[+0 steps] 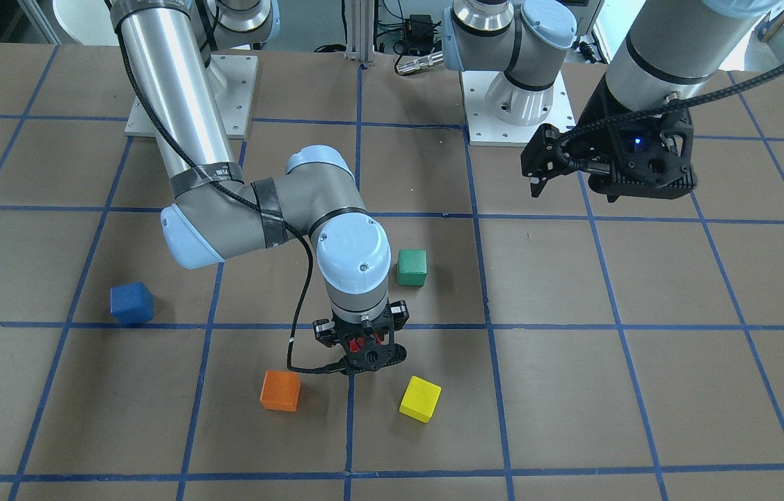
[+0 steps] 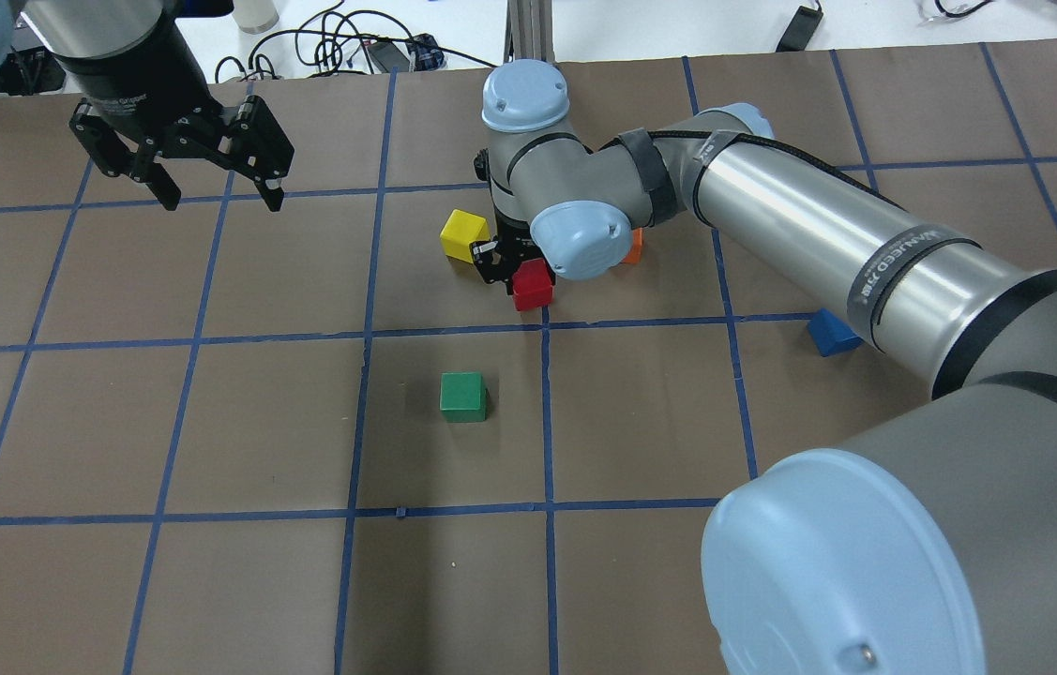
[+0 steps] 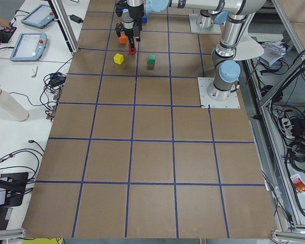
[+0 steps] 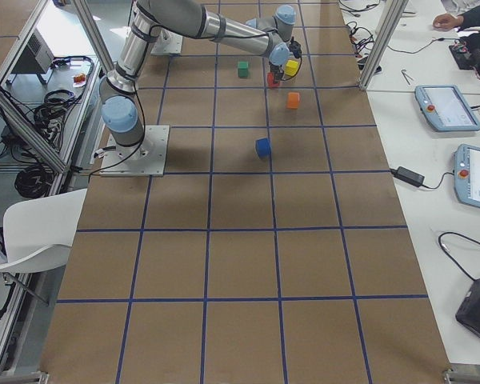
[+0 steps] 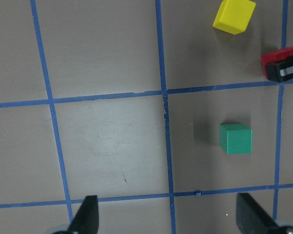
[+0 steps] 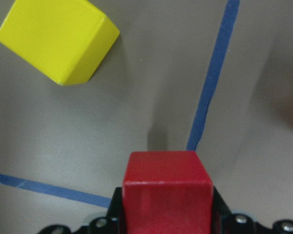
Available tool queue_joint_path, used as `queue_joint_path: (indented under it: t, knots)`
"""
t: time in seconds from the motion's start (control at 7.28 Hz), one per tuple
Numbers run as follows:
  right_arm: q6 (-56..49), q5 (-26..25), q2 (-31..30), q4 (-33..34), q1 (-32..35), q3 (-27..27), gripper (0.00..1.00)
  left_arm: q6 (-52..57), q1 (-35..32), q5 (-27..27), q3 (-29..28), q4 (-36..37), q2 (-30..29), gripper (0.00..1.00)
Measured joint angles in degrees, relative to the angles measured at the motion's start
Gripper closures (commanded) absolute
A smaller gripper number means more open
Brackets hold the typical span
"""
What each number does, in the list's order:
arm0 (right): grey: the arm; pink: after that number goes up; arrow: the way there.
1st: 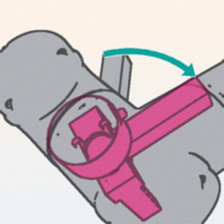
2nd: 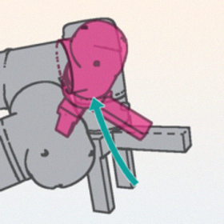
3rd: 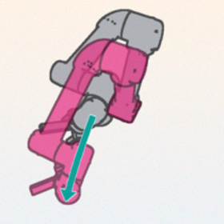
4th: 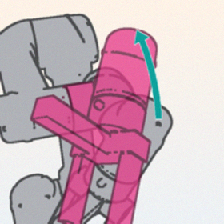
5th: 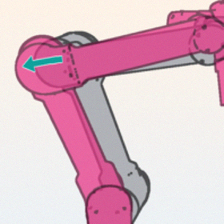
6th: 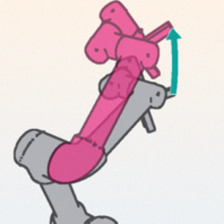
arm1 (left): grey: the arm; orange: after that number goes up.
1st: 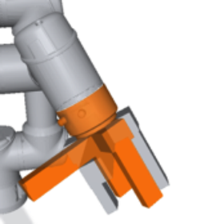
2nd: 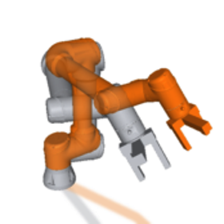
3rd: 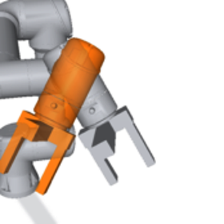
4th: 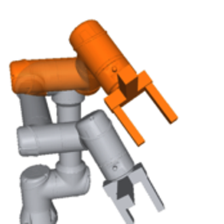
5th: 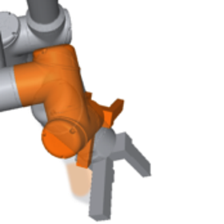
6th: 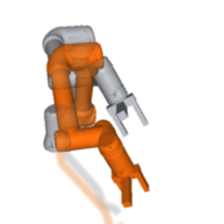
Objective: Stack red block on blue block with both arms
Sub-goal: 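Lift the red cube with the right gripper and carry it toward the blue cube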
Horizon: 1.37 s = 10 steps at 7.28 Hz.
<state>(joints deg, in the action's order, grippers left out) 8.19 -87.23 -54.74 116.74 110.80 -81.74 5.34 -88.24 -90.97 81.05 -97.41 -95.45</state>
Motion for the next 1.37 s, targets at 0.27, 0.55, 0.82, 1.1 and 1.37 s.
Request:
queue_joint_path:
  t: [0.27,0.55,0.82,1.1,1.37]
  knots:
    - [-0.6,0.0,-6.2,-8.2,-4.2,0.4,1.0,-0.2,0.0,0.0,0.0,0.0,-0.1,0.0]
    - [-2.0,0.0,-12.8,-16.7,-12.3,0.0,1.0,-0.1,0.0,0.0,0.0,0.2,-0.3,0.0]
    - [-6.5,-1.5,-16.7,-21.8,-18.7,-0.5,1.0,-0.2,0.0,0.0,0.1,0.9,-0.5,0.0]
    - [-15.6,-4.0,-18.3,-23.2,-23.5,-1.5,1.0,-0.2,0.0,0.0,0.2,1.8,-0.7,0.0]
    - [-26.9,-4.3,-19.3,-22.4,-28.9,-5.1,1.0,-0.2,0.0,0.0,0.2,1.9,-0.8,0.0]
